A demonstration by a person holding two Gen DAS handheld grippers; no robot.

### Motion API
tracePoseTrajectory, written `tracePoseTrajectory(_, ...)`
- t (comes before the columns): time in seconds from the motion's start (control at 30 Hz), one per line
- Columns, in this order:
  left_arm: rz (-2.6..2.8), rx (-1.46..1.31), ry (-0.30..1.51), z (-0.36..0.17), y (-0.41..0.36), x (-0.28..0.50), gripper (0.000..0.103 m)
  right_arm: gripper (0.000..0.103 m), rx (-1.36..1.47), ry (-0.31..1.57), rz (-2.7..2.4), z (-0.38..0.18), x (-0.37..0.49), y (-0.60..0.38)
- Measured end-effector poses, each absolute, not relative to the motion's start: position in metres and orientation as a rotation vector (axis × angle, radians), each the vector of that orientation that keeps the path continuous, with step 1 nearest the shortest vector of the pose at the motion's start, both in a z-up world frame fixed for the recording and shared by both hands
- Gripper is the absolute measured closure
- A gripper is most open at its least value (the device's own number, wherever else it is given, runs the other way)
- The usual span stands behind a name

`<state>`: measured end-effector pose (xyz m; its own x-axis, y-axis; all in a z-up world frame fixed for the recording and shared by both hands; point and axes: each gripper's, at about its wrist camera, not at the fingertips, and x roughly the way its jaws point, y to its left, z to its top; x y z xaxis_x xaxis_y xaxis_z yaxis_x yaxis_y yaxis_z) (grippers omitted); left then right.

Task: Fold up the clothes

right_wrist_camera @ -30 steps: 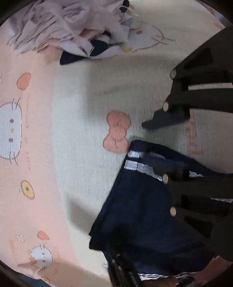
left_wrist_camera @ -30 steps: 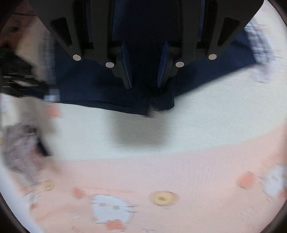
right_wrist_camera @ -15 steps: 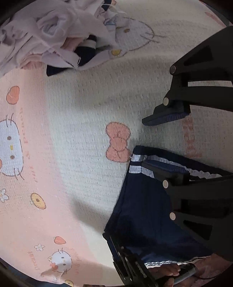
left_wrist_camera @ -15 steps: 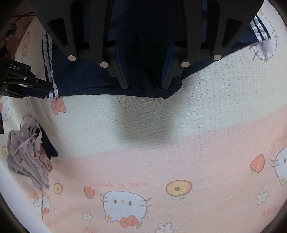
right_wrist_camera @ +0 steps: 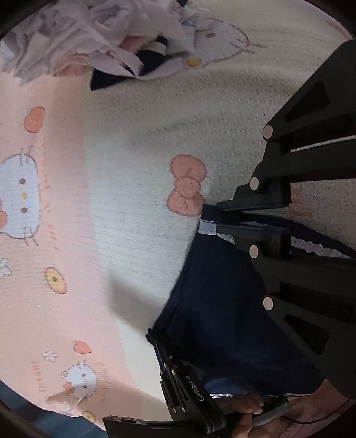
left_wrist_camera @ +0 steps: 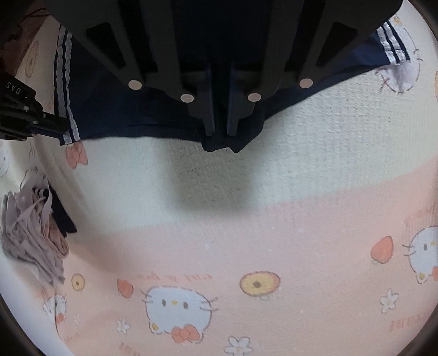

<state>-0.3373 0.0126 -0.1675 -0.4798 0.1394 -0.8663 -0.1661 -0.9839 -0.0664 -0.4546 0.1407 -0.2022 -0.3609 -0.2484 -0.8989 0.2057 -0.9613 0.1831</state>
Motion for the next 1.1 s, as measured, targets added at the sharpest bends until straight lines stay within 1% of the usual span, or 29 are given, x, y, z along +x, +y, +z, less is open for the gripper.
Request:
tracePoseTrajectory(0.23,2.590,-1.465,0.001,-0.161,0.003,-0.343,0.095,0.096,1.562,-0.089,-2.430,-0.195,-0.458,0.147)
tracePoseTrajectory(0.43,2.576,-1.537,-0.025,-0.184,-0.001,-0.351,0.095,0.096,1.634,-0.118,-2.410,-0.198,-0.453,0.173)
tracePoseTrajectory(0.47,2.583,-1.534,-0.028,-0.184,-0.001,-0.350,0.092,0.096,1.645,-0.130,-2.404,-0.200,-0.452,0.177)
tracePoseTrajectory(0.53,2.586,-1.538,-0.049,-0.181,-0.003,-0.350,0.091,0.096,1.660,-0.134,-2.395,-0.202,-0.453,0.181)
tracePoseTrajectory(0.6,2.585,-1.529,-0.111,-0.174,-0.006,-0.348,0.090,0.093,1.655,-0.127,-2.403,-0.200,-0.453,0.181)
tracePoseTrajectory(0.63,2.592,-1.505,-0.132,-0.168,-0.008,-0.344,0.090,0.087,1.647,-0.150,-2.412,-0.199,-0.451,0.183)
tracePoseTrajectory(0.67,2.602,-1.480,-0.132,-0.161,-0.009,-0.340,0.088,0.085,1.625,-0.179,-2.422,-0.195,-0.450,0.185)
tracePoseTrajectory(0.7,2.615,-1.469,-0.128,-0.156,-0.011,-0.335,0.081,0.083,1.602,-0.190,-2.439,-0.191,-0.448,0.187)
tracePoseTrajectory(0.73,2.629,-1.465,-0.127,-0.151,-0.014,-0.330,0.075,0.079,1.584,-0.187,-2.457,-0.188,-0.448,0.188)
tracePoseTrajectory(0.77,2.644,-1.461,-0.125,-0.146,-0.017,-0.324,0.066,0.077,1.575,-0.161,-2.472,-0.184,-0.446,0.187)
tracePoseTrajectory(0.8,2.658,-1.457,-0.124,-0.141,-0.020,-0.319,0.066,0.077,1.565,-0.135,-2.487,-0.181,-0.444,0.186)
tracePoseTrajectory(0.9,2.647,-1.505,-0.225,-0.128,-0.041,-0.302,0.066,0.077,1.559,-0.099,-2.505,-0.174,-0.437,0.178)
tracePoseTrajectory(1.0,2.630,-1.592,-0.320,-0.120,-0.065,-0.275,0.066,0.073,1.601,-0.160,-2.413,-0.169,-0.410,0.174)
tracePoseTrajectory(1.1,2.601,-1.698,-0.411,-0.122,-0.087,-0.237,0.066,0.070,1.639,-0.219,-2.319,-0.164,-0.383,0.170)
